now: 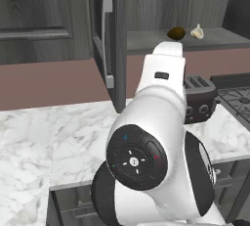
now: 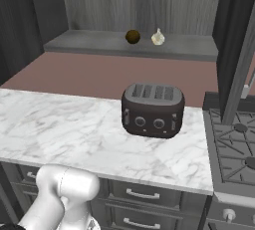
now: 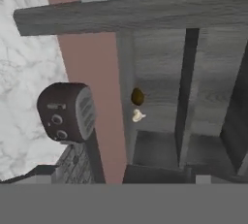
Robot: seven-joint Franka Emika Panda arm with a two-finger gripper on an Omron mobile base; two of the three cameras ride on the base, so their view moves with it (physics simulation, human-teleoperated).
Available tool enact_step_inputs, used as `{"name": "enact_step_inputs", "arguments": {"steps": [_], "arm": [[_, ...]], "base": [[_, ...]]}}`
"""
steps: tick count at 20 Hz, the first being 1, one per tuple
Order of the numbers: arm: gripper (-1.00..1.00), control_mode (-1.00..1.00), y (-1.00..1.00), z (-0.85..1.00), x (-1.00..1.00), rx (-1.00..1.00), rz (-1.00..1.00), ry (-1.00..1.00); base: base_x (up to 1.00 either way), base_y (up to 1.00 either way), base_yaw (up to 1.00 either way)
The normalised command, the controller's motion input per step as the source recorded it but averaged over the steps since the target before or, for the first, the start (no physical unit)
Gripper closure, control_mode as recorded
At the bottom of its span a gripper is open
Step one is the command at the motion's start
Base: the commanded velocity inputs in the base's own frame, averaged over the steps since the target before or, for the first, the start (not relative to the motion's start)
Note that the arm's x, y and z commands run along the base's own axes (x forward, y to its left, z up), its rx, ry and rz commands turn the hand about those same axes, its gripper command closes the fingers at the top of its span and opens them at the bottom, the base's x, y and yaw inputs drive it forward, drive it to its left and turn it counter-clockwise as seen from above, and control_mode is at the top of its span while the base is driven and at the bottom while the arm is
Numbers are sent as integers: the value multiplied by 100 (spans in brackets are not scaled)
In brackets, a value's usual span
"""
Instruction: Pick the avocado, garlic from the counter and place them in the cabinet. Then close the cabinet.
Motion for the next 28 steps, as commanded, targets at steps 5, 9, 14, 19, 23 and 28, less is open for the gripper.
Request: {"name": "enact_step_inputs", "arguments": {"steps": [5,9,14,19,23,28], "arm": [[-100,-100,96,-14,0,-35,-2,12],[-100,-100,98,-26,4,-33,-7,11],[-100,-100,69,-42,52,-21,-11,12],[-100,-100,52,-51,97,-14,-15,11],[-100,-100,49,-30,85,-12,-14,1],[-100,-100,16,-1,82,-10,-13,2]], "base": [[0,0,0],[0,0,0],[0,0,0],[0,0,0],[0,0,0],[0,0,0]]}}
